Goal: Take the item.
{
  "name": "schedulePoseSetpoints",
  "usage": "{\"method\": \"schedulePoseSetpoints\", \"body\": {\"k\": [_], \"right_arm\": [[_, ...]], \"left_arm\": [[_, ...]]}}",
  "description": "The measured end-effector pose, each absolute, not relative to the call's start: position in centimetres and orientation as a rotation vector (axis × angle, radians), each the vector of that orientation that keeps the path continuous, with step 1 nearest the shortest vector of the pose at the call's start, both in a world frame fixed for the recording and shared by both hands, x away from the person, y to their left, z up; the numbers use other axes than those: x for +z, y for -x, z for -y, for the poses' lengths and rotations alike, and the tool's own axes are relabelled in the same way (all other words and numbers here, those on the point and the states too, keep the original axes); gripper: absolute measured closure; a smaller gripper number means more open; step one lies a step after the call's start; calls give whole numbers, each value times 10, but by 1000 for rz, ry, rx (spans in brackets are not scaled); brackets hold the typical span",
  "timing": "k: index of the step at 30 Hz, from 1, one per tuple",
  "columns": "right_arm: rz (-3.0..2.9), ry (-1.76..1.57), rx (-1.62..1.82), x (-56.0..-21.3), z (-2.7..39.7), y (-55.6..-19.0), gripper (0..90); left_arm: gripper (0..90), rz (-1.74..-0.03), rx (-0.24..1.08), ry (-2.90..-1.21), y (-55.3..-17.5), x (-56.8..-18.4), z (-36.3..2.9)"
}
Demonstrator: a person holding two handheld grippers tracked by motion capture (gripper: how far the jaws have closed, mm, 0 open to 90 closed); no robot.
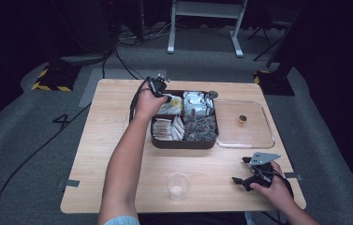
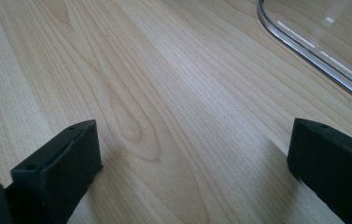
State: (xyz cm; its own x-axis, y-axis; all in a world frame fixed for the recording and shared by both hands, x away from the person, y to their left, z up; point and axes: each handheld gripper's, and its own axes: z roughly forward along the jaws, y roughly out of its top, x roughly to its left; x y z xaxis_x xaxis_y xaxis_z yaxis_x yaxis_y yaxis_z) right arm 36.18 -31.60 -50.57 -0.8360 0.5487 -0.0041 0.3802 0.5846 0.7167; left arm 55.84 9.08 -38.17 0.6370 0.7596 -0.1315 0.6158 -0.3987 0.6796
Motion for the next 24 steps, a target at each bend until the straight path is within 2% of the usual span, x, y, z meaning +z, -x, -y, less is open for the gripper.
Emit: {"method": "schedulePoseSetpoints", "body": {"k": [14,24], "right_arm": [[-2590,-771,1091,-506,316,-362,29],[-2590,-771,1091,-506,316,-362,29]], "left_arm": [[900,-899,268,-2118,-512,-326,-110],[900,-824,266,-2134,-467,-308,-110]]}}
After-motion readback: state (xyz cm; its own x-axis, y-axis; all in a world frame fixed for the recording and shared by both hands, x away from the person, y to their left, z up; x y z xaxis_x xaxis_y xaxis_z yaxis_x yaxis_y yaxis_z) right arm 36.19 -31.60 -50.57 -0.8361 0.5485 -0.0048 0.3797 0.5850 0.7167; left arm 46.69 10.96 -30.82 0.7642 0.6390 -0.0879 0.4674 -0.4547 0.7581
